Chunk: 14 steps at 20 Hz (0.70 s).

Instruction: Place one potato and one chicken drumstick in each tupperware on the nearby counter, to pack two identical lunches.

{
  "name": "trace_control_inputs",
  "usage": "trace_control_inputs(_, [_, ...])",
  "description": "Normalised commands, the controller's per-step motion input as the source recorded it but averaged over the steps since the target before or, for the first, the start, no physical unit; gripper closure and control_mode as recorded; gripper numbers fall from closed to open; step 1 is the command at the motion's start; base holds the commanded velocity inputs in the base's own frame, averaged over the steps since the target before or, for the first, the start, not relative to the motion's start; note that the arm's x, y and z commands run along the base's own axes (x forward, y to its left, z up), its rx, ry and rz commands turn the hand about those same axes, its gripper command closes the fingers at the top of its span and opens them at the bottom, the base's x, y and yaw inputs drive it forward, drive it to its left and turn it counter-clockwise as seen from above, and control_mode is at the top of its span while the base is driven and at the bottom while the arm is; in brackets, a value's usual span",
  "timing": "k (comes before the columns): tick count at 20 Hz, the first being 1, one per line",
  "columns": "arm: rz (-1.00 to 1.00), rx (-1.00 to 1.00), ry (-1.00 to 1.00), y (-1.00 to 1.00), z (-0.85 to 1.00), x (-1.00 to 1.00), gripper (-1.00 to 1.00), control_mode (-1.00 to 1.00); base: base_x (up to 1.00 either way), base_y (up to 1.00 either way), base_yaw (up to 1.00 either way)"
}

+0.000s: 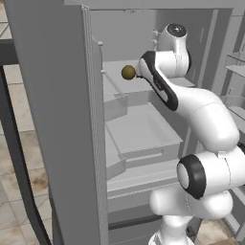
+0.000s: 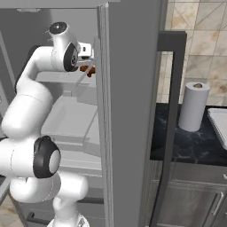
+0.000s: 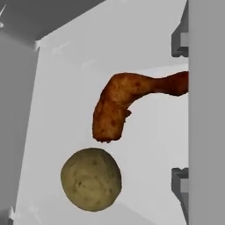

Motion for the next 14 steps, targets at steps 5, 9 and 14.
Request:
trace_control_inputs(5, [0.00,0.00,0.01,-0.06,-0.15,0.24,-1.00,-1.00,0.00,0.00,0.00])
trace_control_inputs(9, [0.00,0.00,0.00,-0.04,-0.31,0.13,-1.00,-1.00,0.00,0.00,0.00])
trace_control_inputs(14, [0.01,0.00,0.00,0.00,-0.32,0.16,-1.00,-1.00,0.00,0.00,0.00])
